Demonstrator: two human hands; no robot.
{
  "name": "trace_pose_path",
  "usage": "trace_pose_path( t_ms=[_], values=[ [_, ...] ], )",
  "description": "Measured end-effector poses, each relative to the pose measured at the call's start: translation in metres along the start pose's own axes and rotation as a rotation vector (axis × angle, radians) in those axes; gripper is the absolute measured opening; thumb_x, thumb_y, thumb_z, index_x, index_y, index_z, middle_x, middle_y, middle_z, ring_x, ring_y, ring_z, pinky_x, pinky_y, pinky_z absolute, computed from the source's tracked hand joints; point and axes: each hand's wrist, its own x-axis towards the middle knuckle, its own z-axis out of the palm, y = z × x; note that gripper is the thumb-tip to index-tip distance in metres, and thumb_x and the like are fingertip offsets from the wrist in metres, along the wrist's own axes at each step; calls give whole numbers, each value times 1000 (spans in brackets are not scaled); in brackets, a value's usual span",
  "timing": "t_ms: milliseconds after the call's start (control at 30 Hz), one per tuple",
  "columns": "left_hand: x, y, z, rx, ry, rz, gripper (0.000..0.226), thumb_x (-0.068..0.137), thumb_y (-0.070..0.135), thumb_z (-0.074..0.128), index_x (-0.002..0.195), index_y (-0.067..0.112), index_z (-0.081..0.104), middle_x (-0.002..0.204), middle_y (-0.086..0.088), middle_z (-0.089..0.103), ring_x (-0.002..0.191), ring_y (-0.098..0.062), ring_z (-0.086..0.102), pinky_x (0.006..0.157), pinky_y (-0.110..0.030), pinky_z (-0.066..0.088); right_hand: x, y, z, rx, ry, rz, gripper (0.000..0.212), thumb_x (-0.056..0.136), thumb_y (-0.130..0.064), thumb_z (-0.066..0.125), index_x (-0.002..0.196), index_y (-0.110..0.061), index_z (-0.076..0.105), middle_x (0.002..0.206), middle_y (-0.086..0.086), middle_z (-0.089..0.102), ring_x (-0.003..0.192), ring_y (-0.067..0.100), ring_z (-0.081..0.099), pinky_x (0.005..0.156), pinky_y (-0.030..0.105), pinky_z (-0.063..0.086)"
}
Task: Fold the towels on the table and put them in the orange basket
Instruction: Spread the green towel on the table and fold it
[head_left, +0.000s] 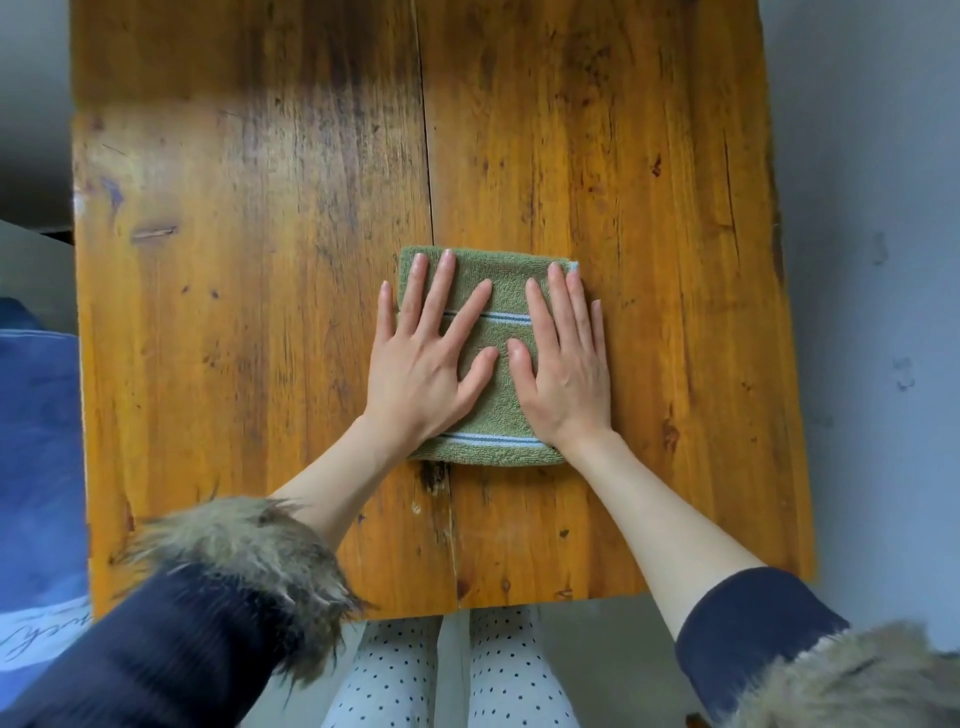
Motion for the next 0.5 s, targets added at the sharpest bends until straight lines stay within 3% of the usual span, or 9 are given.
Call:
trace_pose_path(
  t_ms=[167,300,400,500],
  values=[
    [1,0,-5,1,-100,1,61,93,55,26,148,29,19,157,-9,7,145,-27,-1,115,-55,6,-1,-6,-6,-43,-81,39,59,95,-38,23,149,-16,15,157,2,2,146,17,-3,119,44,2],
    [-3,-8,-24,-139,-165,21,60,93,53,25,148,30,16,158,-5,-1,144,-24,-12,115,-50,-1,-4,-11,-20,1,-126,67,57,97,-37,27,150,-18,14,158,2,-1,145,14,-7,118,41,-2],
    [-16,-15,-38,-286,-85,-41,58,95,43,36,148,26,21,158,-8,6,145,-27,-2,116,-42,4,-16,-13,-33,90,-66,164,55,98,-29,40,148,-16,22,158,3,10,145,16,7,118,36,6],
    [-23,-19,-45,-545,63,-270,50,94,20,50,142,13,34,148,-15,29,138,-29,26,115,-38,21,-26,-19,-42,267,17,416,47,95,-21,48,140,-12,38,144,5,37,131,19,37,107,28,30]
  ],
)
